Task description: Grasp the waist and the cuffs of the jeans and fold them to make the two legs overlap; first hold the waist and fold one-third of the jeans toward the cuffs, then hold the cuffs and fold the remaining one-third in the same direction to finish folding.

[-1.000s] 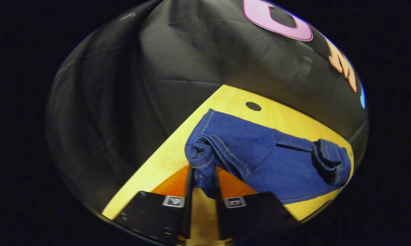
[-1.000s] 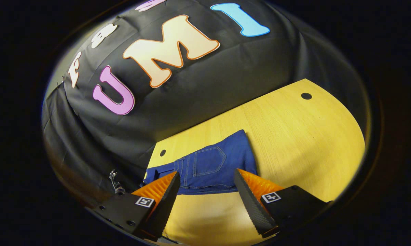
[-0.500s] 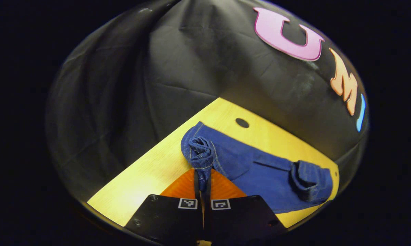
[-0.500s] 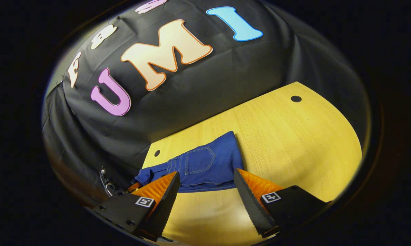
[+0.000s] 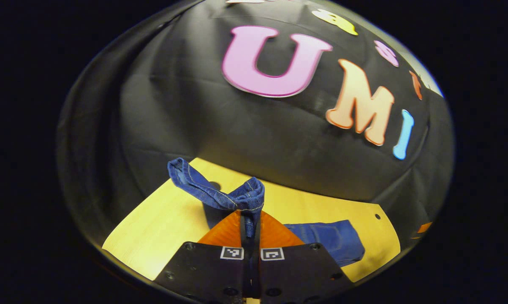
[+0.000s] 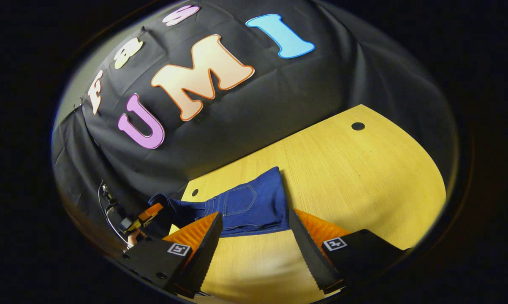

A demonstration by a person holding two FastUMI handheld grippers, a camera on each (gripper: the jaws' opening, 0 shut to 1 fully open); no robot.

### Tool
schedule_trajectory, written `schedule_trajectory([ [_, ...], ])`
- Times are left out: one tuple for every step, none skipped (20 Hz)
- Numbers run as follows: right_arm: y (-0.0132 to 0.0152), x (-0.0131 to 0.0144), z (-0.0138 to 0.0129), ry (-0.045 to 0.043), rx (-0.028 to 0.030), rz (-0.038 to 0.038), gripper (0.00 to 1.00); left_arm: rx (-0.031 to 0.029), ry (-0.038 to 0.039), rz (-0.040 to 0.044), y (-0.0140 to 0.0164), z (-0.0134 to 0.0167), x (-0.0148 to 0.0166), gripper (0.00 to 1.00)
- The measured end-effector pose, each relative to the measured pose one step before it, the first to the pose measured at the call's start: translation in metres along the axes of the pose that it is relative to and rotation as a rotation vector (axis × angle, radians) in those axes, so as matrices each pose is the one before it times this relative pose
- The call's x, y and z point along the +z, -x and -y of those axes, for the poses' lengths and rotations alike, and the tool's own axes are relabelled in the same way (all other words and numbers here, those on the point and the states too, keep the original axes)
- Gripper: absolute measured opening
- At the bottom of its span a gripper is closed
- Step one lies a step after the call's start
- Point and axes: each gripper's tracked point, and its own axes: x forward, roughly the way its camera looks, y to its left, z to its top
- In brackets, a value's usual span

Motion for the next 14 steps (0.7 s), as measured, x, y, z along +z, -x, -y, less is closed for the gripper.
schedule_trajectory([
  [0.00206,0.00106,0.00760,-0.00265,-0.00503,0.00214,0.98,-0.02559,-0.01989,-0.00122,-0.00252,0.01929,0.00423,0.00],
  [0.00424,0.00221,0.00855,0.00028,-0.00663,0.00460,0.98,-0.02543,-0.01958,-0.00257,-0.00288,0.02073,0.00473,0.00],
  [0.00219,0.00160,0.00725,0.00160,-0.00485,0.00263,0.98,-0.02045,-0.02104,-0.00344,-0.00267,0.01785,0.00552,0.00],
  [0.00242,0.00139,0.00711,0.00012,-0.00563,0.00214,0.98,-0.01476,-0.02491,-0.00005,-0.00440,0.01839,0.00476,0.00],
  [0.00147,0.00048,0.00509,0.00144,-0.00182,-0.00259,0.98,-0.01412,-0.03088,0.00885,-0.00483,0.01775,0.00464,0.00],
  [0.00222,-0.00040,0.00287,-0.00158,0.00531,-0.00074,0.98,-0.01653,-0.03900,0.00501,-0.00685,0.02139,0.00466,0.00],
  [0.00170,-0.00101,0.00157,-0.00554,0.00748,-0.00742,0.98,-0.00946,-0.03135,-0.00638,-0.00905,0.01397,-0.00009,0.00],
  [0.00147,-0.00233,0.00314,-0.00609,0.00499,-0.00590,0.98,-0.01415,-0.02661,-0.01618,-0.00821,0.01506,-0.00592,0.00],
  [0.00091,-0.00069,0.00438,-0.00693,0.00033,-0.00313,0.98,-0.01261,-0.02112,-0.02242,-0.00701,0.01461,-0.00637,0.00],
  [0.00010,-0.00114,0.00445,-0.00762,-0.00104,-0.00543,0.98,-0.00623,-0.02511,-0.02234,-0.00711,0.01121,-0.01021,0.00],
  [0.00068,-0.00089,0.00560,-0.00674,-0.00521,-0.00518,0.98,-0.00213,-0.03251,-0.01770,-0.00723,0.01010,-0.01108,0.00],
  [0.00202,0.00021,0.00551,-0.00469,-0.00444,-0.00386,0.98,-0.00613,-0.03376,-0.01981,-0.00489,0.01166,-0.01160,0.00],
  [0.00114,0.00043,0.00516,-0.00152,-0.00623,0.00040,0.98,-0.01024,-0.03582,-0.01699,-0.00571,0.01475,-0.01198,0.00],
  [0.00186,0.00008,0.00590,-0.00020,-0.00803,-0.00068,0.98,-0.00458,-0.03948,-0.02493,-0.00279,0.01107,-0.01398,0.00],
])
